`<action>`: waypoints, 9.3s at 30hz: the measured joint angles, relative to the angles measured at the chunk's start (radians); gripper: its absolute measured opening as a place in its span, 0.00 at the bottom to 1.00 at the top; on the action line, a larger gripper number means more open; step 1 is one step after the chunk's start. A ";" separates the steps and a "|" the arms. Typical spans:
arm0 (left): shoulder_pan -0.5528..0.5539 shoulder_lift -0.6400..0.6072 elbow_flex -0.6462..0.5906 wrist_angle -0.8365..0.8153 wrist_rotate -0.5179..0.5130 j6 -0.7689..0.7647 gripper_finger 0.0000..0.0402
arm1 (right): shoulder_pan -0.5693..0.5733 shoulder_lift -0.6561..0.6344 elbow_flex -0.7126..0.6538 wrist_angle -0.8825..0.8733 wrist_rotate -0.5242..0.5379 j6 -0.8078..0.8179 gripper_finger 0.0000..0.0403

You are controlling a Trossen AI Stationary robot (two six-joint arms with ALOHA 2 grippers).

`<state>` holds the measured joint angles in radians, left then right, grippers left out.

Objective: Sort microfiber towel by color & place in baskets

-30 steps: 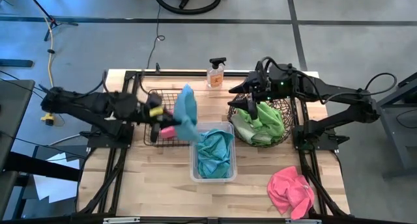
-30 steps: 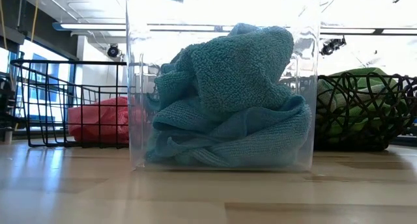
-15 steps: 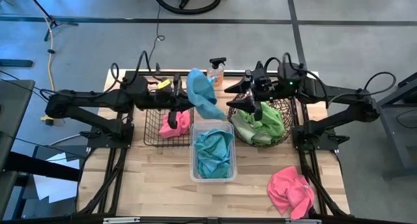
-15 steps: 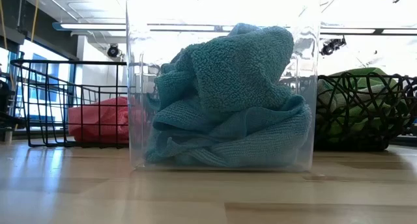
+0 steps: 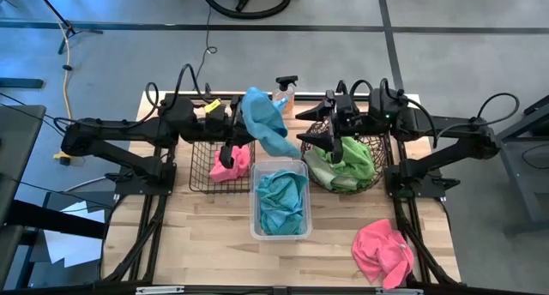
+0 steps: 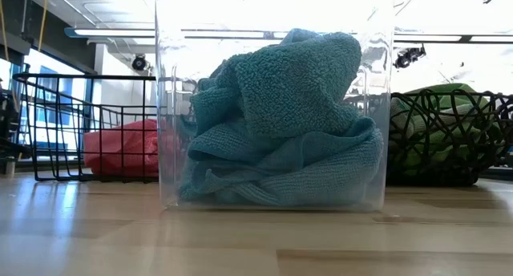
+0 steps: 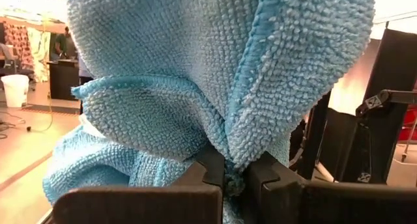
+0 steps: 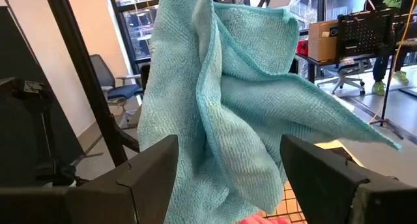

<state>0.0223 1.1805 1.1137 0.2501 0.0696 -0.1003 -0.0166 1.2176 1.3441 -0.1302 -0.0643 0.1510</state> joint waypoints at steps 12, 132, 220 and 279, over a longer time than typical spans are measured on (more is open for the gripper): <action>0.000 0.000 0.000 -0.002 0.000 -0.001 0.00 | 0.000 -0.001 0.000 0.000 0.000 -0.002 0.66; 0.073 -0.175 0.004 -0.479 0.003 -0.117 0.60 | -0.003 -0.202 0.001 -0.367 0.167 0.025 0.66; 0.102 -0.233 -0.322 0.070 0.006 -0.344 0.60 | 0.895 0.278 -0.743 -0.390 -0.284 1.834 0.40; 0.101 -0.233 -0.322 0.158 0.002 -0.072 0.60 | 0.010 -0.085 -0.016 -0.051 0.054 -0.068 0.00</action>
<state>0.1234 0.9478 0.7922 0.4080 0.0718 -0.1724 -0.0062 1.1327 1.3281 -0.1809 -0.0098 0.0832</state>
